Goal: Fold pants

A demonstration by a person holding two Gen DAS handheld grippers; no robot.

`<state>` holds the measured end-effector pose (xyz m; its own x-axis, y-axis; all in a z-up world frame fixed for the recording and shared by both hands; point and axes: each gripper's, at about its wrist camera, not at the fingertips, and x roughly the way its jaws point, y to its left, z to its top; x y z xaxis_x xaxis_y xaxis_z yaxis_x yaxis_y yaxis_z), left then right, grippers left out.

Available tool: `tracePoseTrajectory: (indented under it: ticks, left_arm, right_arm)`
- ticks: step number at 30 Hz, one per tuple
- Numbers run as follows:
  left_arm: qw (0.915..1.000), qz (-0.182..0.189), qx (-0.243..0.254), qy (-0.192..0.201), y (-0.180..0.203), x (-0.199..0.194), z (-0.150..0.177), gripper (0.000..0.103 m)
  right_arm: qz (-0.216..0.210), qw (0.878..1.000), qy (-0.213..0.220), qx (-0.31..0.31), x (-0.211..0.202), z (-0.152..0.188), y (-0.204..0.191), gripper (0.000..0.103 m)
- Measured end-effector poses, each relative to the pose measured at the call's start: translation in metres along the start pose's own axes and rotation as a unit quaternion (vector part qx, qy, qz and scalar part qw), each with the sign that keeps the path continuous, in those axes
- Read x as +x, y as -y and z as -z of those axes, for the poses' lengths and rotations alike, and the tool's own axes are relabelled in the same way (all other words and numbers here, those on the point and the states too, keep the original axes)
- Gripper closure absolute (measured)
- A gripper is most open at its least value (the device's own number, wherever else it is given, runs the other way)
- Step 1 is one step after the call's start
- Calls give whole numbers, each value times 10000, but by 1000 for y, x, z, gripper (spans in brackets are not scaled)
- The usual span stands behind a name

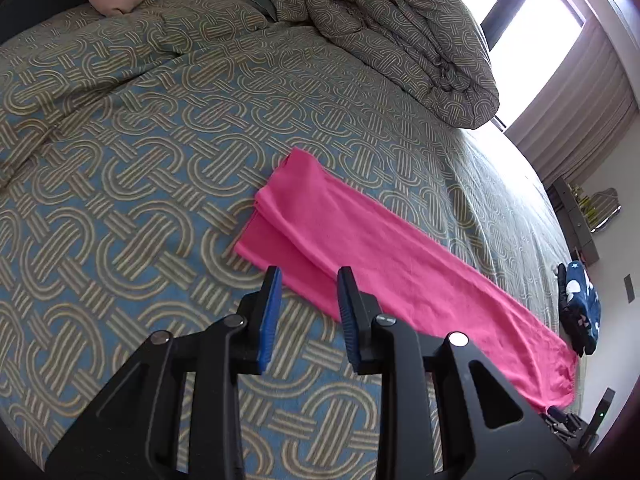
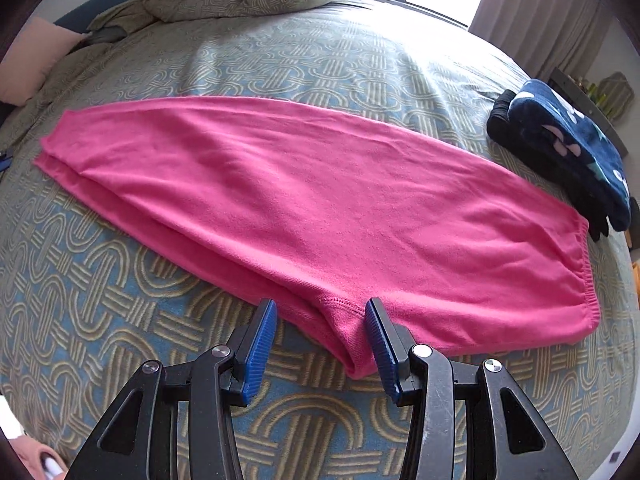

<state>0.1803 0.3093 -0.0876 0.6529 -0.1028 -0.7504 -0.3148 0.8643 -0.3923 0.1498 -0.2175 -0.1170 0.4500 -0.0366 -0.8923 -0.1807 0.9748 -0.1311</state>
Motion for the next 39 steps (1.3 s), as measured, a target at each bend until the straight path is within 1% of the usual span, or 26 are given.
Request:
tracePoseTrajectory:
  ticks: [2, 7, 13, 17, 18, 19, 20, 21, 22, 23, 24, 26, 30, 33, 35, 39]
  left_arm:
    - [9999, 62, -64, -93, 0, 16, -8, 74]
    - [9988, -48, -325, -374, -6, 51, -20, 74]
    - [9976, -36, -504, -481, -11, 67, -26, 74]
    - [9971, -134, -506, -556, -9, 75, -30, 74]
    - [9971, -146, -501, -561, -9, 78, -32, 87]
    - [9971, -148, -493, -555, -8, 79, -33, 98]
    - [9972, -110, -498, -546, -7, 79, -33, 100]
    - [9975, -51, -516, -487, -6, 77, -34, 100]
    - [9978, -7, -509, -424, -5, 74, -35, 100]
    - [9981, -7, -477, -382, -3, 71, -35, 100]
    - [9984, -13, -445, -349, -1, 68, -36, 100]
    - [9988, 27, -391, -303, 1, 60, -38, 100]
    - [9995, 60, -244, -198, 2, 41, -41, 100]
    - [9998, -149, -72, -121, 0, 32, -39, 100]
    - [9993, -317, -45, -201, -8, 37, -36, 100]
    - [9971, -589, -224, -438, -29, 53, -26, 100]
  right_arm:
    - [25, 10000, -11, 65, 2, 0, 0, 56]
    - [131, 9998, -103, 114, 8, -3, -3, 56]
    - [159, 9994, -176, 252, 13, -8, 5, 56]
    - [128, 9991, -217, 332, 19, -9, 8, 56]
    - [132, 9991, -215, 332, 20, -9, 8, 56]
    - [139, 9992, -210, 319, 21, -10, 8, 56]
    - [149, 9992, -203, 297, 22, -9, 7, 56]
    - [156, 9993, -187, 271, 22, -10, 6, 57]
    - [162, 9994, -178, 244, 23, -9, 6, 59]
    - [141, 9995, -117, 257, 22, -9, 6, 80]
    - [95, 9995, -47, 298, 20, -8, 7, 92]
    - [97, 9992, 7, 389, 16, -10, 8, 94]
    - [72, 9988, 313, 375, -2, -11, 9, 96]
    - [-19, 9978, 521, 405, -19, -9, 15, 97]
    - [-32, 9981, 481, 378, -21, -6, 18, 97]
    - [-35, 9989, 179, 435, -7, 7, 25, 97]
